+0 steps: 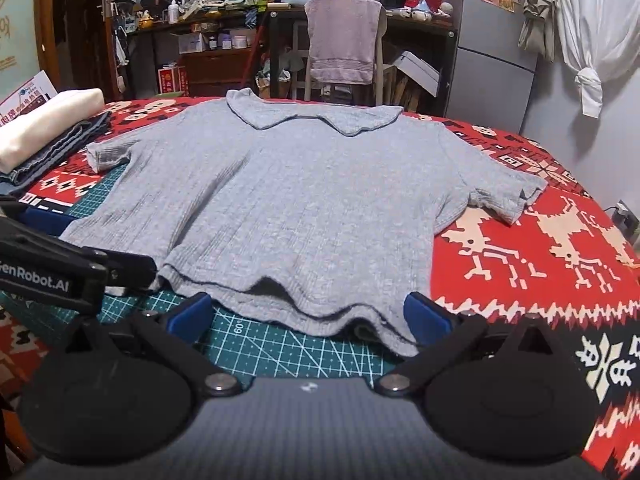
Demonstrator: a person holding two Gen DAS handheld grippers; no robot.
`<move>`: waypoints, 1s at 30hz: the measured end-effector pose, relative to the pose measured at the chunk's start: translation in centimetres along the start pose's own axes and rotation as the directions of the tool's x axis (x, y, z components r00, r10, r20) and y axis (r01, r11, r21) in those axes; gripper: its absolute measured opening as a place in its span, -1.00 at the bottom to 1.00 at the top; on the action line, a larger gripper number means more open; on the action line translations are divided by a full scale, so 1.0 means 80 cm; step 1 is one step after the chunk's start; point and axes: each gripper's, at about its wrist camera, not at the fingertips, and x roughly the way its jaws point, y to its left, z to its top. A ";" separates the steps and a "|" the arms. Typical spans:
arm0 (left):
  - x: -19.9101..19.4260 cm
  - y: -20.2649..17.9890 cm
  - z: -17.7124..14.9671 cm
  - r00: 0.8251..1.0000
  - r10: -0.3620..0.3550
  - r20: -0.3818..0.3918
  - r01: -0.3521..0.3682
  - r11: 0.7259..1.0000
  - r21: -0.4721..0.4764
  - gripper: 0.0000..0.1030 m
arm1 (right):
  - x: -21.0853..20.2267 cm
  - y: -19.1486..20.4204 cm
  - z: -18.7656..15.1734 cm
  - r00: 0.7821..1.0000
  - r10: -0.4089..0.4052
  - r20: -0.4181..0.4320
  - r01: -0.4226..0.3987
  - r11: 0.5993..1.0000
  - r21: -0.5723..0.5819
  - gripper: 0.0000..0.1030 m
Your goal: Fold clothes
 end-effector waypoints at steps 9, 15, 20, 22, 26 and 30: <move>-0.044 0.062 0.016 0.983 -0.182 -0.005 0.174 0.949 -0.264 0.78 | -0.058 -0.066 0.027 0.998 0.030 0.049 -0.040 0.975 0.219 0.90; -0.037 0.110 0.008 0.953 -0.303 -0.012 0.259 0.833 -0.489 0.15 | -0.066 -0.094 0.021 1.000 0.004 0.029 -0.012 0.955 0.297 0.33; -0.025 0.122 0.004 0.928 -0.372 -0.025 0.291 0.766 -0.574 -0.04 | -0.058 -0.100 0.017 1.000 0.024 0.005 -0.024 0.939 0.344 -0.01; -0.020 0.128 0.001 0.919 -0.392 -0.030 0.296 0.741 -0.602 -0.06 | -0.056 -0.101 0.016 1.000 0.024 0.005 -0.024 0.934 0.356 -0.01; -0.018 0.148 -0.009 0.908 -0.418 0.006 0.312 0.669 -0.675 -0.08 | -0.056 -0.102 0.015 1.000 0.021 0.004 -0.021 0.929 0.371 -0.01; -0.012 0.162 -0.007 0.928 -0.373 -0.003 0.261 0.654 -0.711 -0.32 | -0.056 -0.101 0.013 1.000 0.024 -0.002 -0.021 0.927 0.375 -0.01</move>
